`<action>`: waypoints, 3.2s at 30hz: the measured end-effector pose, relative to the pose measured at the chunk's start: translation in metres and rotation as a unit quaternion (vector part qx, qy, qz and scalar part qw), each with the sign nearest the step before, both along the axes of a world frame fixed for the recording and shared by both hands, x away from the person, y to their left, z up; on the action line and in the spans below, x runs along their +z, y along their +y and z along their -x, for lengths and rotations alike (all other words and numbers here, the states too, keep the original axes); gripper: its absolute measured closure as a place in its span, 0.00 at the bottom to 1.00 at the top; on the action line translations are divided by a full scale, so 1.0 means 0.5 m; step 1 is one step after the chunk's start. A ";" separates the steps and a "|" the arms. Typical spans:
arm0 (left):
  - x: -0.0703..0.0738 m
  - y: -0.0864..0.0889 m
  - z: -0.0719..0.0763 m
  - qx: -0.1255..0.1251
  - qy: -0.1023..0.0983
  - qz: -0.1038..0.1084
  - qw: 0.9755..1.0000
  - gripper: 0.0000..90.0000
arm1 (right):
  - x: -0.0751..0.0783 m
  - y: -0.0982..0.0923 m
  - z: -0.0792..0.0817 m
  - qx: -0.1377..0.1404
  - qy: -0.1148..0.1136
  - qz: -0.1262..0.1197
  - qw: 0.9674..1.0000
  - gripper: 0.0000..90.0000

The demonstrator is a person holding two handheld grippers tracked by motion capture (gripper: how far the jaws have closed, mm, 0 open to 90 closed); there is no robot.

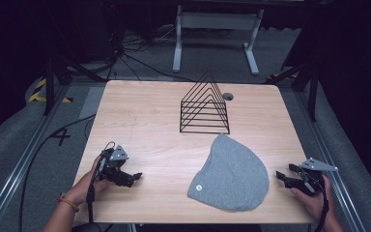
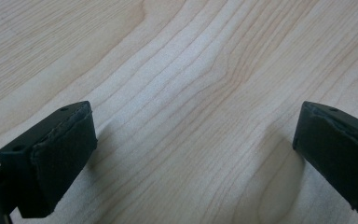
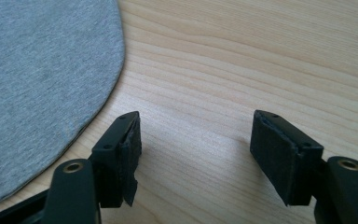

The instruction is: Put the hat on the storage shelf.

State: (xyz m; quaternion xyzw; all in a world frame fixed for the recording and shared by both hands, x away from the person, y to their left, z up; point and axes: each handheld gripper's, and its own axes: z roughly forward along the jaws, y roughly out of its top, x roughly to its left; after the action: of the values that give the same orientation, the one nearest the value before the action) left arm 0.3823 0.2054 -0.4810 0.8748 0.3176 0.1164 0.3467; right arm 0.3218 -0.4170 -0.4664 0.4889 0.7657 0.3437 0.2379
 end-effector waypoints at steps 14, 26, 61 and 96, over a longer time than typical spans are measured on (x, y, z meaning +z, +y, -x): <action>0.027 -0.042 -0.007 -0.086 -0.007 -0.010 0.996 0.21 | 0.015 0.010 0.000 0.009 -0.007 0.004 1.000 0.48; 0.034 -0.115 -0.029 -0.133 -0.033 0.006 0.991 0.39 | 0.055 0.171 0.027 0.152 -0.014 0.012 0.988 0.67; 0.080 -0.479 -0.113 -0.266 -0.037 0.036 0.963 0.53 | 0.014 0.425 0.074 0.336 0.039 0.026 0.941 0.98; 0.039 -0.368 0.052 -0.231 -0.004 -0.020 0.973 0.73 | 0.022 0.310 0.013 0.230 0.031 0.069 0.970 0.98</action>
State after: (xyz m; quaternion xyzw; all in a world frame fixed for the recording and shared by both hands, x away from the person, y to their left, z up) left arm 0.3562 0.0214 -0.4615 0.9307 0.1033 0.0427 0.3482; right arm 0.3152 -0.2618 -0.4555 0.2927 0.8862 0.3204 0.1620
